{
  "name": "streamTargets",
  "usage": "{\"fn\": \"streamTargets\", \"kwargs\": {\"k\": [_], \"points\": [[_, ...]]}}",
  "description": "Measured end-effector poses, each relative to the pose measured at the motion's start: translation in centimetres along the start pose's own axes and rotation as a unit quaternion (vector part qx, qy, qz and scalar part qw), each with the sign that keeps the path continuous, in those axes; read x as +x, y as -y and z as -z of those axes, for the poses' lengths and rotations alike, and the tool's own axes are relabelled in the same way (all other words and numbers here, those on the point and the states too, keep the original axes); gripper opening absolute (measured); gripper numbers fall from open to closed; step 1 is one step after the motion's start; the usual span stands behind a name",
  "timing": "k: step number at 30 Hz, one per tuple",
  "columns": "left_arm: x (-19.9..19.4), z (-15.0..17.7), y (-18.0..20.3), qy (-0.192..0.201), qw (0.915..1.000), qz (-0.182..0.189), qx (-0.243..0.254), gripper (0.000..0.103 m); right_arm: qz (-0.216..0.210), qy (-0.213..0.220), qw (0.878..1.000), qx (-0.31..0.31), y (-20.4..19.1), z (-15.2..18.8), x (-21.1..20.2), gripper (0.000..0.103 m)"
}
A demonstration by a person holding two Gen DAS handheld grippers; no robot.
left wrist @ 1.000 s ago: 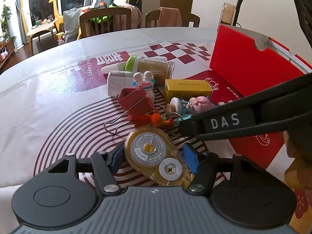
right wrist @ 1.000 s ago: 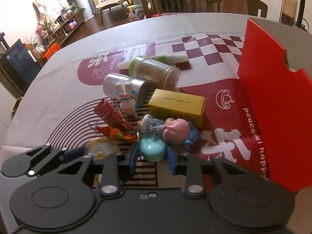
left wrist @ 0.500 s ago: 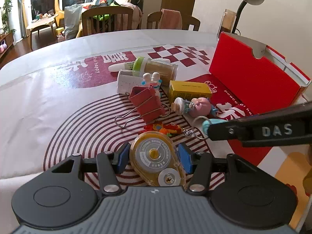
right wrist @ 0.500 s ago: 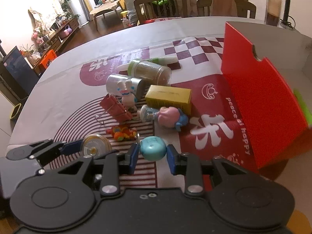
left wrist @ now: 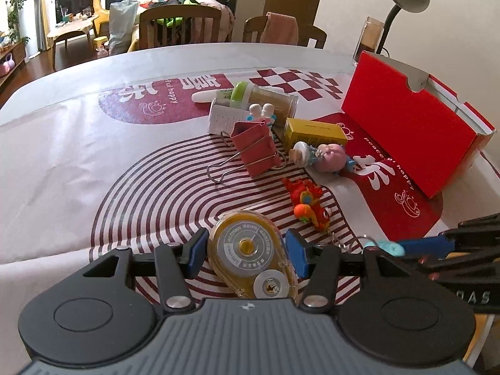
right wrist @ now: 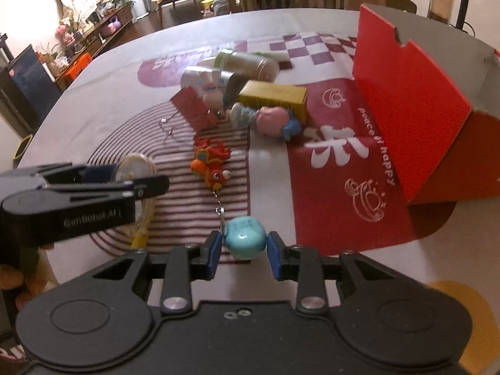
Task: Organize rigid objects
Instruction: 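Carry the tape roller and teal keychain over the box with both grippers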
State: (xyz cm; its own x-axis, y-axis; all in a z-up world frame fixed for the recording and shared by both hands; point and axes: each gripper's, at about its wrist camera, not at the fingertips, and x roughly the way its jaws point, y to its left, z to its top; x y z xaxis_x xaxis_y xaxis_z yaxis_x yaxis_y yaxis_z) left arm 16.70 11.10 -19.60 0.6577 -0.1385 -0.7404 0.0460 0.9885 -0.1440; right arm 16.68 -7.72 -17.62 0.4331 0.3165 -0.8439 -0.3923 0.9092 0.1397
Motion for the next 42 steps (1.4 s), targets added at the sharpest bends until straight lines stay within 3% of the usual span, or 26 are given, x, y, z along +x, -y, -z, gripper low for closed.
{"fn": "streamTargets", "kwargs": {"k": [5,9,18,22,25,34,42], "points": [[0.0,0.2,-0.1,-0.004,1.0000,0.001,0.002,0.053,-0.007,-0.015,1.000,-0.020,-0.2,1.1,0.0,0.044],[0.0,0.3,-0.1,-0.004,1.0000,0.001,0.002,0.053,0.009,-0.013,0.999,-0.050,-0.2,1.6,-0.2,0.045],[0.0,0.5,0.1,-0.007,1.0000,-0.002,0.005,0.053,0.023,0.003,0.996,-0.090,-0.9,1.0,0.6,0.042],[-0.1,0.6,0.2,-0.009,0.9999,-0.004,0.006,0.053,0.025,0.007,0.995,-0.093,-1.4,0.9,1.0,0.029],[-0.2,0.6,0.3,-0.010,0.9999,-0.001,0.003,0.053,0.019,0.008,0.996,-0.092,-1.4,0.9,0.7,0.029],[-2.1,-0.3,0.6,-0.001,0.9995,0.026,-0.019,0.053,0.015,0.029,0.998,-0.054,0.4,0.6,-3.6,0.029],[-4.6,-3.8,2.4,0.001,0.9975,0.061,-0.036,0.053,0.014,0.063,0.997,-0.049,2.4,-1.5,-8.9,0.029]]}}
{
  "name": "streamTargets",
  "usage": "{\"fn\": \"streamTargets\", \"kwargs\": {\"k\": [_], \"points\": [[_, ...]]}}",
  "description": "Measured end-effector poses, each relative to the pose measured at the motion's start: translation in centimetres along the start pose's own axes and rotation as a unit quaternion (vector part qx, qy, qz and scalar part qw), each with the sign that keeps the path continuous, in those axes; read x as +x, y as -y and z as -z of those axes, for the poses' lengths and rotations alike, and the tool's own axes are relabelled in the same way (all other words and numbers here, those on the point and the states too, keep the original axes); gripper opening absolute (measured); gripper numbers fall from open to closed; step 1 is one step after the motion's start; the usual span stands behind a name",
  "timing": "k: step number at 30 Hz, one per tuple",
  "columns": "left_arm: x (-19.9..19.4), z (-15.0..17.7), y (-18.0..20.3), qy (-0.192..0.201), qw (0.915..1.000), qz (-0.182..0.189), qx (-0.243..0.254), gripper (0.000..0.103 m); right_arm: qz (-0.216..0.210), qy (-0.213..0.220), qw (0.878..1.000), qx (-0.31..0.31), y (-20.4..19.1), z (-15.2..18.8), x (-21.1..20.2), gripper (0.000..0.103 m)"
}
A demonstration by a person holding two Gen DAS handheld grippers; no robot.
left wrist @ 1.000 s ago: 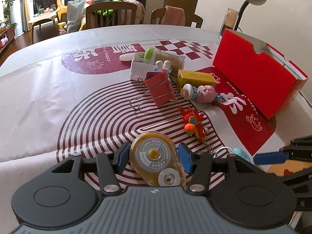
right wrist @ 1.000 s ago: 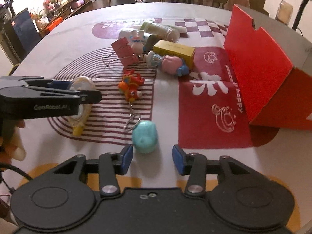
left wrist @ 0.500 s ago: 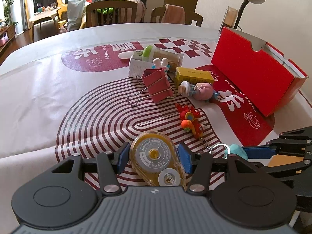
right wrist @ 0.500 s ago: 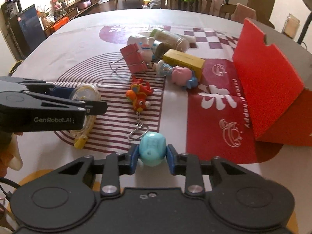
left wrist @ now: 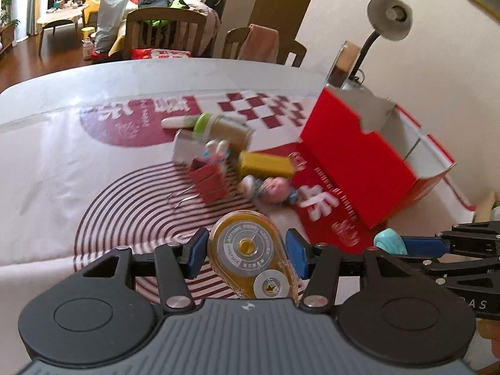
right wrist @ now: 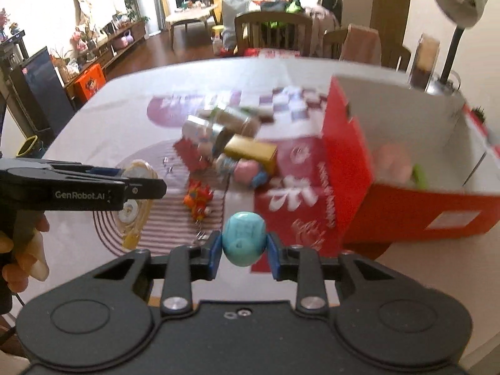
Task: Organize rigid objects
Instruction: 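Carry the tape roller and teal keychain over the box with both grippers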
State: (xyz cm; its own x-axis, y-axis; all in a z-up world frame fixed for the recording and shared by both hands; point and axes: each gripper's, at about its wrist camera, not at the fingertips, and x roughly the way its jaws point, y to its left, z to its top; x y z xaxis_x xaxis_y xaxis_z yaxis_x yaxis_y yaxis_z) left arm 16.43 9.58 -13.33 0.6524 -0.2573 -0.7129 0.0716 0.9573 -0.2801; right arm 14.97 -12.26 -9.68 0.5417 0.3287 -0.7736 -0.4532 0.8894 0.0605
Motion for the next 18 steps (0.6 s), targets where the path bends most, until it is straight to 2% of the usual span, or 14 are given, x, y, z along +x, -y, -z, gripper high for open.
{"fn": "streamTargets", "kwargs": {"k": [8,18], "points": [[-0.4,-3.7,4.9,0.010,0.9997,0.009,0.020,0.053,0.013,0.028,0.999,0.015,5.3,-2.5,-2.9,0.029],[1.2,-8.1,11.3,0.024,0.9987,0.022,0.040,0.053,0.033,0.047,0.998,0.033,13.0,-4.4,-2.9,0.030]]}}
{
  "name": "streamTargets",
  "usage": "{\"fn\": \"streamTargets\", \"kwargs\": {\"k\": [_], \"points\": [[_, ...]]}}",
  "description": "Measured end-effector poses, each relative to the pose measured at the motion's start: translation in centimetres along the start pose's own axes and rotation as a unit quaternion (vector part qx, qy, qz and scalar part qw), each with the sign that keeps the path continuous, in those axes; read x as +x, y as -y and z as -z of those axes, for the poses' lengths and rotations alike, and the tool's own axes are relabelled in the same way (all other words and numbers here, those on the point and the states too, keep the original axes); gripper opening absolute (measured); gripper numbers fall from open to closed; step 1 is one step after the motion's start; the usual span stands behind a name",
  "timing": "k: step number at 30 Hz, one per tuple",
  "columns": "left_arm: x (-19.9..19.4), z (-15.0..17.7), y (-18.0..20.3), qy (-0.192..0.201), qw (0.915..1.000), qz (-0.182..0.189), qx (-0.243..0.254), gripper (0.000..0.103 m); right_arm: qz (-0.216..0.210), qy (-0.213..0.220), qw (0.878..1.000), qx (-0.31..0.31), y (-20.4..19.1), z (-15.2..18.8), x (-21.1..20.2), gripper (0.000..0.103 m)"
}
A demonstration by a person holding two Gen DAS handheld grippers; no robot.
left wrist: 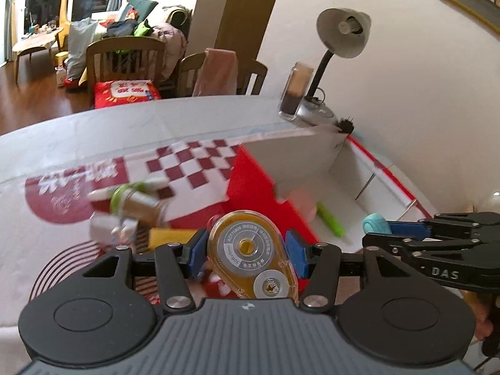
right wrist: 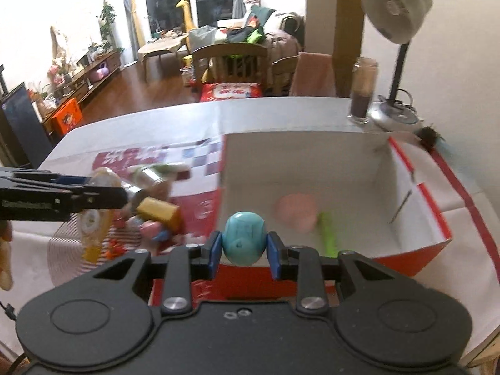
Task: Organize rigid objects
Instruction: 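Carry the tape roller and teal keychain over the box with both grippers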
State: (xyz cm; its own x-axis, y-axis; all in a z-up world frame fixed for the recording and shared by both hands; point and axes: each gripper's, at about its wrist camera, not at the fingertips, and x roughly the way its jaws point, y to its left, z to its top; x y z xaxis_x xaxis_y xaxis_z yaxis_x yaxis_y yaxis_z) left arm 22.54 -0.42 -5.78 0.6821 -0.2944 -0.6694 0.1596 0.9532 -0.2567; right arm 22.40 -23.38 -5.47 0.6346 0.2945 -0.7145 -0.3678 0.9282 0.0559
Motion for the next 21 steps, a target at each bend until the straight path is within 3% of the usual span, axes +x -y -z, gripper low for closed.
{"fn": "streamTargets", "kwargs": {"k": [10,21], "points": [[4.3,-4.1,5.7,-0.007,0.9991,0.005,0.042,0.053,0.027,-0.003,1.000,0.009,6.8,-1.1,2.3,0.030],[12.6,-5.1,10.7,-0.065,0.9944,-0.005,0.084,0.053,0.031,-0.051,0.998,0.003,11.8,-1.1,6.4,0.030]]}}
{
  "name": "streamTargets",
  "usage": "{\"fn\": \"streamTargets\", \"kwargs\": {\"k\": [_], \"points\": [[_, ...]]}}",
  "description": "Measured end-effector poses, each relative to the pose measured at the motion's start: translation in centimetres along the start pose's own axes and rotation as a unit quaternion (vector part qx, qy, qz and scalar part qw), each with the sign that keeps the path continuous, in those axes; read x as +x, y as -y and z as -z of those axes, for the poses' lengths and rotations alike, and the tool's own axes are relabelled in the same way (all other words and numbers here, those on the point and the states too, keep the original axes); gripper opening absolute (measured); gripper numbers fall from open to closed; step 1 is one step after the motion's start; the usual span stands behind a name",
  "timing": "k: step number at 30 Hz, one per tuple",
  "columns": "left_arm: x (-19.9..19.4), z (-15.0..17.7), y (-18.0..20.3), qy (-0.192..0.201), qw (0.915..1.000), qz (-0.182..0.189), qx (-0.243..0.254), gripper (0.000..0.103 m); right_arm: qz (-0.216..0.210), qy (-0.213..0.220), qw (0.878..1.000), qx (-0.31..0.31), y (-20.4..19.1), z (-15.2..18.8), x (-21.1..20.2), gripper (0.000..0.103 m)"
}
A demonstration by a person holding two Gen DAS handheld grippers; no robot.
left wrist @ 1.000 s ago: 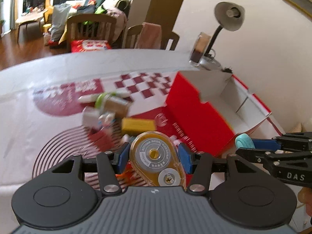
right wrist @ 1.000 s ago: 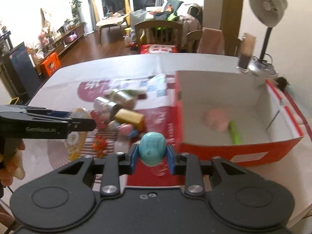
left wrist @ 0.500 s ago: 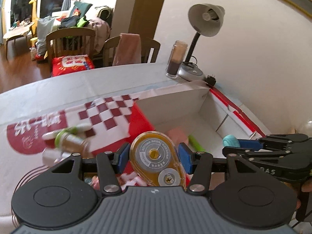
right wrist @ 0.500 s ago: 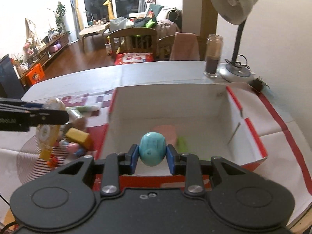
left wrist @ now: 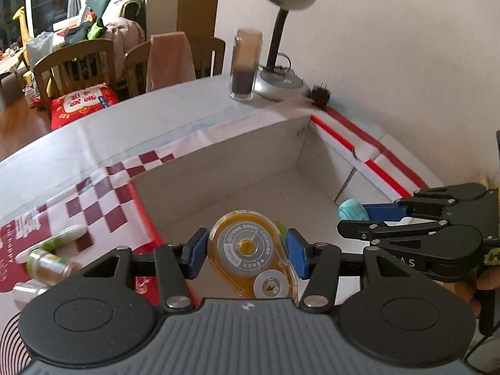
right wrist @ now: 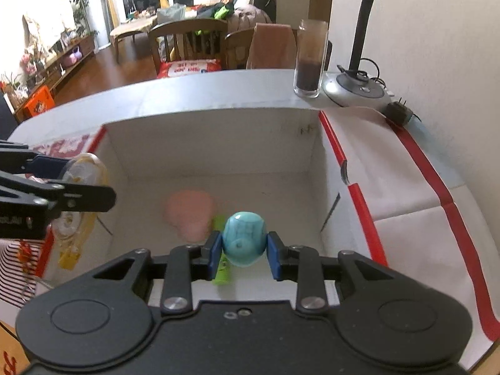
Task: Organize rigid objects
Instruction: 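Carry the tape roller and teal keychain over the box with both grippers, then open both grippers to release the items into the box and withdraw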
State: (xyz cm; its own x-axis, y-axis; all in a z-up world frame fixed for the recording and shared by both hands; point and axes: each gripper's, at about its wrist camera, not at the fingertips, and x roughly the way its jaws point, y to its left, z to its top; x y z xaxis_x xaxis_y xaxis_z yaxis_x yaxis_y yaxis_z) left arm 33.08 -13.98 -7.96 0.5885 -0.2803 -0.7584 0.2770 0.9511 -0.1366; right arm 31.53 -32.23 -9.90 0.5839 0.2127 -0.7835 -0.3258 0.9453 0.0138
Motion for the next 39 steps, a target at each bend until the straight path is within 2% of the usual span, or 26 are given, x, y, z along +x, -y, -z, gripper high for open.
{"fn": "streamTargets", "kwargs": {"k": [7,15,25,36,39], "points": [[4.9,-0.3,1.7,-0.053,0.9985,-0.012,0.010,0.054,-0.014,-0.050,0.998,-0.023,0.4,-0.1,2.9,0.030],[9.4,-0.5,2.1,-0.118,0.9928,-0.022,0.005,0.054,-0.016,-0.102,0.993,-0.056,-0.1,-0.3,5.1,0.029],[12.8,-0.1,2.3,-0.202,0.9788,-0.031,0.010,0.054,-0.020,-0.138,0.989,-0.047,0.9,-0.4,6.8,0.030],[13.0,-0.2,1.7,-0.213,0.9768,-0.021,-0.004,0.054,-0.026,-0.138,0.989,-0.048,1.6,-0.5,6.5,0.038],[12.8,-0.5,1.0,-0.204,0.9787,-0.019,-0.009,0.061,-0.031,-0.132,0.990,-0.044,1.9,-0.6,6.1,0.040]]}}
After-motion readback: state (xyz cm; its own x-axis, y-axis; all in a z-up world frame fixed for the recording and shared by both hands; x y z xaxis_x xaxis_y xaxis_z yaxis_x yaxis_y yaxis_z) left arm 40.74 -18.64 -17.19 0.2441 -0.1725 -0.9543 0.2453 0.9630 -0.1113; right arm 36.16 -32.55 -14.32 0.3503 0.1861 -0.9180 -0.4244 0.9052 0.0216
